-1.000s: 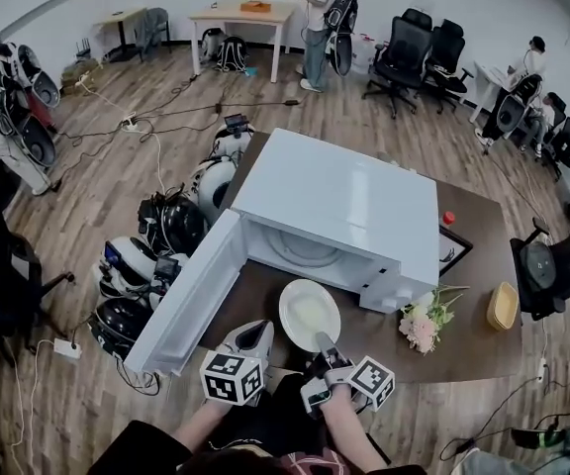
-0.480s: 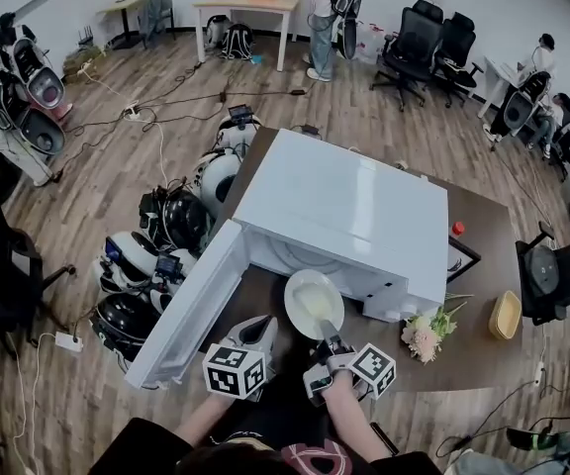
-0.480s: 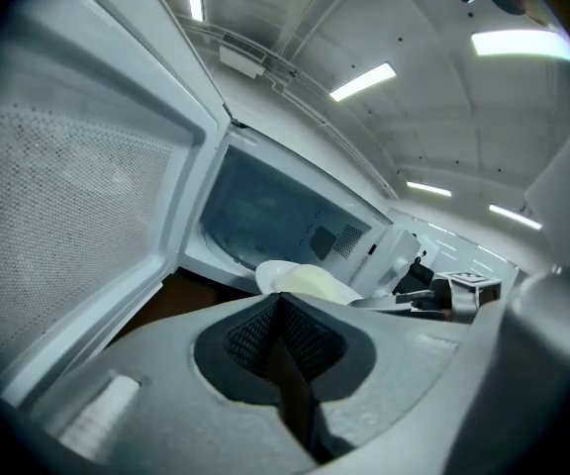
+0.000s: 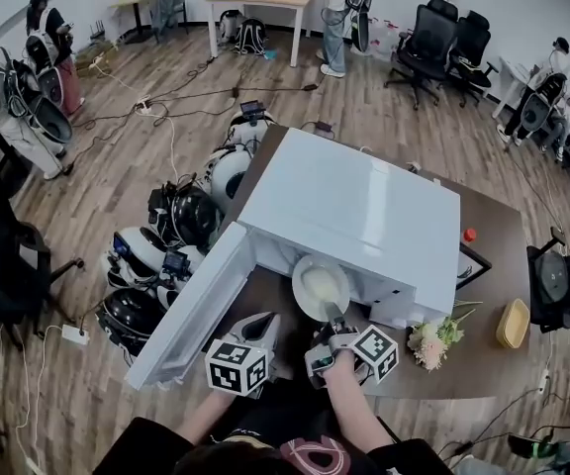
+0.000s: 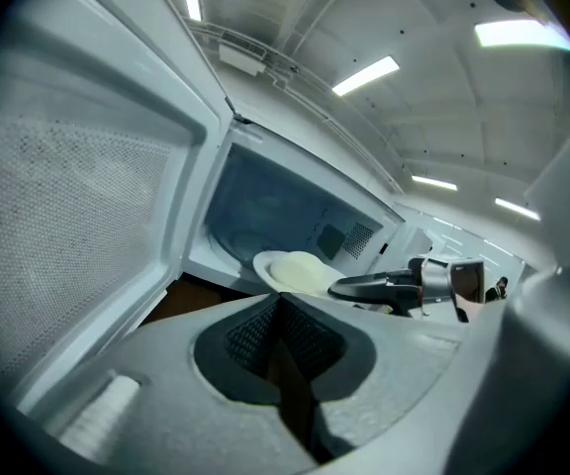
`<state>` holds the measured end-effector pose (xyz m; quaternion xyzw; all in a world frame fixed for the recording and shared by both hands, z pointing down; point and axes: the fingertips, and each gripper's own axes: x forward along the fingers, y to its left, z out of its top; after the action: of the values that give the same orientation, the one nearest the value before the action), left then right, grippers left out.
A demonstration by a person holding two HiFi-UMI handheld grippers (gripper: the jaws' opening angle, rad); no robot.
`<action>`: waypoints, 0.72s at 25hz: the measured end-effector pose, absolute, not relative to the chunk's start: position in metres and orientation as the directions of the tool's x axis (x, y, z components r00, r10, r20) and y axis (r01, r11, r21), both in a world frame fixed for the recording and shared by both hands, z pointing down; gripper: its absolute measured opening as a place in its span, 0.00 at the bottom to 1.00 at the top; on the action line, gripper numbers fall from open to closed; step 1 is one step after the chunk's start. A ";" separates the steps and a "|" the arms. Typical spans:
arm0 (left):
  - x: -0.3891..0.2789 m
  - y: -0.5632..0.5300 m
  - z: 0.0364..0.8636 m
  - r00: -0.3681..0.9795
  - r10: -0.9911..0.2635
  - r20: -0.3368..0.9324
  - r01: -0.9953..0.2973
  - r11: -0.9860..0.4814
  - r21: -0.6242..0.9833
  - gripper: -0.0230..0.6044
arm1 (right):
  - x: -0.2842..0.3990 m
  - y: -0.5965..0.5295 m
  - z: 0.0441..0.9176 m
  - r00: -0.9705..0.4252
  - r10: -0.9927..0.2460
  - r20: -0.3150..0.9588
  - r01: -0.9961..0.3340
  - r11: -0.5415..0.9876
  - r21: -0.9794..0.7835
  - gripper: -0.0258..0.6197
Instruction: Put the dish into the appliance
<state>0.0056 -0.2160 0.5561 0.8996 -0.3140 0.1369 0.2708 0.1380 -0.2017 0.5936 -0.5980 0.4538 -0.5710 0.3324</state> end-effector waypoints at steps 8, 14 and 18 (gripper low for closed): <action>0.012 -0.211 0.559 0.774 -0.457 0.439 -0.618 -0.696 0.365 0.05 | 0.150 -0.224 0.597 -0.034 -0.924 0.382 -0.107 -0.377 -0.920 0.13; 0.003 -0.214 0.567 0.751 -0.471 0.463 -0.645 -0.672 0.364 0.05 | 0.156 -0.239 0.599 -0.022 -0.923 0.385 -0.118 -0.380 -0.918 0.13; -0.002 -0.217 0.571 0.749 -0.475 0.462 -0.653 -0.648 0.392 0.05 | 0.156 -0.246 0.602 -0.007 -0.919 0.394 -0.105 -0.391 -0.914 0.13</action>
<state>-0.0017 -0.2172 0.5710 0.8934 -0.3155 0.1610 0.2765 0.1556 -0.2463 0.6018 -0.6076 0.4213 -0.5712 0.3565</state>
